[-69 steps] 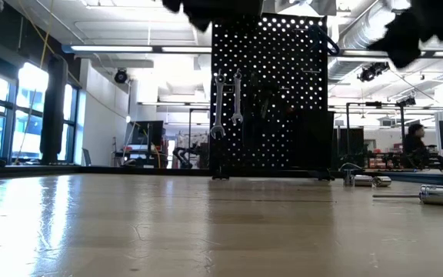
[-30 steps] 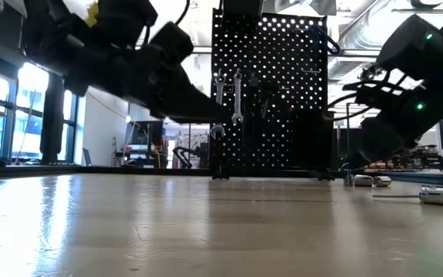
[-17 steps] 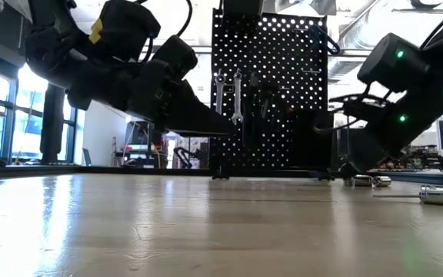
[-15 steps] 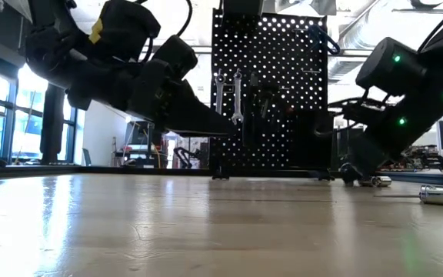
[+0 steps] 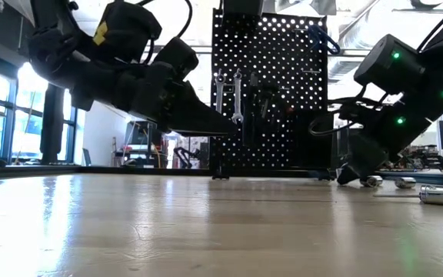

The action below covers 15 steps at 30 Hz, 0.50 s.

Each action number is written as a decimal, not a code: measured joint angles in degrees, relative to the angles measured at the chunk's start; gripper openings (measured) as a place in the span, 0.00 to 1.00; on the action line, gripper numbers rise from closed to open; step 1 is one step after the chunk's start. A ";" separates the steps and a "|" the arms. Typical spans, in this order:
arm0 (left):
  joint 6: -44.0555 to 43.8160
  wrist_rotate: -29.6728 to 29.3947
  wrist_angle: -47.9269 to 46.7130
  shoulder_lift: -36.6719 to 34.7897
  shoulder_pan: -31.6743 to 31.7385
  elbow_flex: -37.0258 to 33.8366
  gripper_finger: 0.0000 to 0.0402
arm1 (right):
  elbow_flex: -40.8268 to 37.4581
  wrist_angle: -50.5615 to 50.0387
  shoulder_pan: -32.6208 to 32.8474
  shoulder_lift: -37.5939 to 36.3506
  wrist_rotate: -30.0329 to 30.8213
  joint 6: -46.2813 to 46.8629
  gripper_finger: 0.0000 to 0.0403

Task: Hang tools onto peg board
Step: Put the silver socket into the top black bin on the peg board

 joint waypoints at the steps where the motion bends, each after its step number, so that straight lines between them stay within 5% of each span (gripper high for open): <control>1: -0.07 -0.17 0.03 0.00 0.07 0.00 0.36 | 0.00 0.04 0.46 -0.02 -0.06 0.15 0.09; 15: 2.47 -0.50 0.72 0.00 3.03 0.00 0.36 | 0.50 3.79 6.74 -0.06 -0.70 1.62 0.09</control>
